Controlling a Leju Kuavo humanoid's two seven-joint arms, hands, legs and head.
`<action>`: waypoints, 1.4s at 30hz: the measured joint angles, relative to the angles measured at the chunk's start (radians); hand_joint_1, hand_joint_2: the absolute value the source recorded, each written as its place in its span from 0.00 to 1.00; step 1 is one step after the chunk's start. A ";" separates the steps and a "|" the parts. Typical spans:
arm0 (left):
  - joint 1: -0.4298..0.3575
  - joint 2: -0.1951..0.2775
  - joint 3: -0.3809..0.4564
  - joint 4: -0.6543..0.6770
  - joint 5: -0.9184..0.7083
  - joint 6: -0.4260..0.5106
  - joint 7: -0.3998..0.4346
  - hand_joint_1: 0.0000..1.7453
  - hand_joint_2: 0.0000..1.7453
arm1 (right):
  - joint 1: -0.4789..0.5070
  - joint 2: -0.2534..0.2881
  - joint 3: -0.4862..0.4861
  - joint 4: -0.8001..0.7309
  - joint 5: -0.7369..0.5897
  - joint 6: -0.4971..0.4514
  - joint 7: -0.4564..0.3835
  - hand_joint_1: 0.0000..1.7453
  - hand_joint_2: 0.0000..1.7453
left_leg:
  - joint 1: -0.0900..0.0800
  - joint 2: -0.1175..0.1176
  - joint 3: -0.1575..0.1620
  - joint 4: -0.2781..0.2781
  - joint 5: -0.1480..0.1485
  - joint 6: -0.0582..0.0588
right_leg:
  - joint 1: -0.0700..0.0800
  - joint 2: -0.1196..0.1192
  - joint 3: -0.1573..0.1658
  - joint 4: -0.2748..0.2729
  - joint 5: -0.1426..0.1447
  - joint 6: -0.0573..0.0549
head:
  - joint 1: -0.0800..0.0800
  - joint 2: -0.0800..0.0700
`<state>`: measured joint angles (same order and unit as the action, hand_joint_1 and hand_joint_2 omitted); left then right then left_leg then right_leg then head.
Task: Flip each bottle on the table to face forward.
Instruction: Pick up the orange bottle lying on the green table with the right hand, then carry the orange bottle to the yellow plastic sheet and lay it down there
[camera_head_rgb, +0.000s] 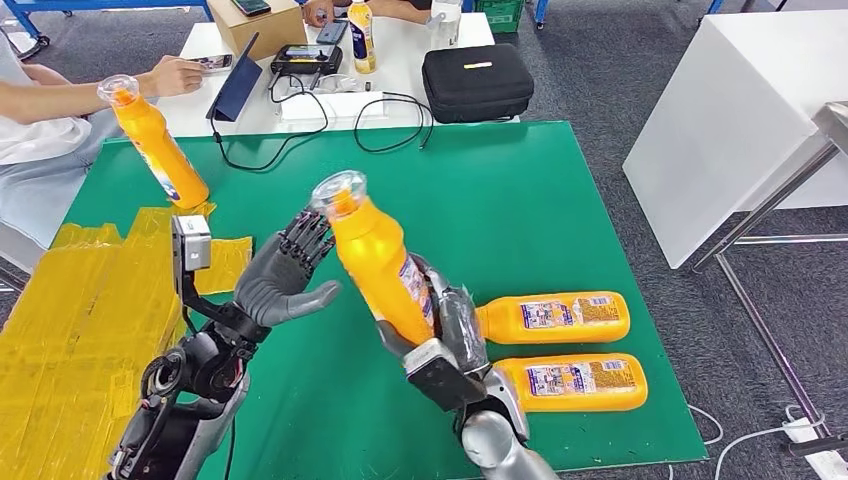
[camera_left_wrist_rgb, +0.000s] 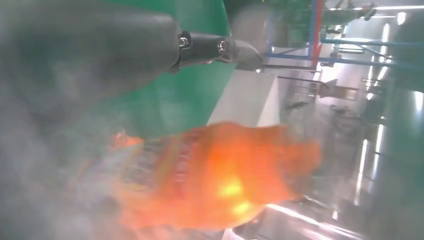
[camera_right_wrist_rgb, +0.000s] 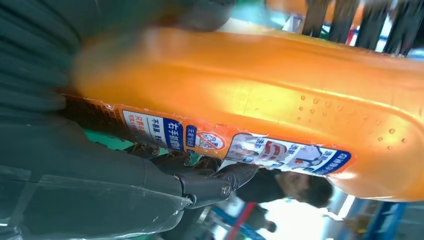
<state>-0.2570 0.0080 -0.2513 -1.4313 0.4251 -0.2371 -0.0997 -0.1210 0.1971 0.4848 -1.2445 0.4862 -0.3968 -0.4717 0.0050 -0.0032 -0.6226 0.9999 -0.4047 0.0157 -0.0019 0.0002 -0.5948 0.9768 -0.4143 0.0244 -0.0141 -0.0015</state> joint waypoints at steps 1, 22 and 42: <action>0.001 0.000 -0.002 0.000 0.002 -0.003 -0.001 0.00 1.00 | -0.004 0.003 0.013 0.007 0.018 -0.011 0.000 1.00 1.00 | 0.000 0.000 0.000 0.000 0.000 0.000 | 0.000 0.000 0.000 0.000 0.000 0.000 | 0.000 0.000; 0.009 -0.002 -0.043 0.015 0.033 -0.003 -0.027 0.29 1.00 | -0.097 0.014 0.188 0.094 0.119 -0.122 0.023 1.00 1.00 | 0.000 0.000 0.000 0.000 0.000 0.000 | 0.000 0.000 0.000 0.000 0.000 0.000 | 0.000 0.000; 0.065 -0.082 0.008 -0.035 0.074 0.242 -0.115 1.00 1.00 | -0.163 0.011 0.250 0.174 0.072 -0.139 0.050 1.00 1.00 | 0.000 0.000 0.000 0.000 0.000 0.000 | 0.000 0.000 -0.001 0.000 0.000 0.000 | 0.000 0.000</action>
<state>-0.1922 -0.0736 -0.2429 -1.4658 0.4989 0.0049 -0.2151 -0.2843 0.2079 0.7353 -1.0708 0.5578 -0.5357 -0.4218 0.0050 -0.0031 -0.6227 1.0000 -0.4047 0.0156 -0.0018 0.0003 -0.5955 0.9767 -0.4143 0.0243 -0.0142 -0.0016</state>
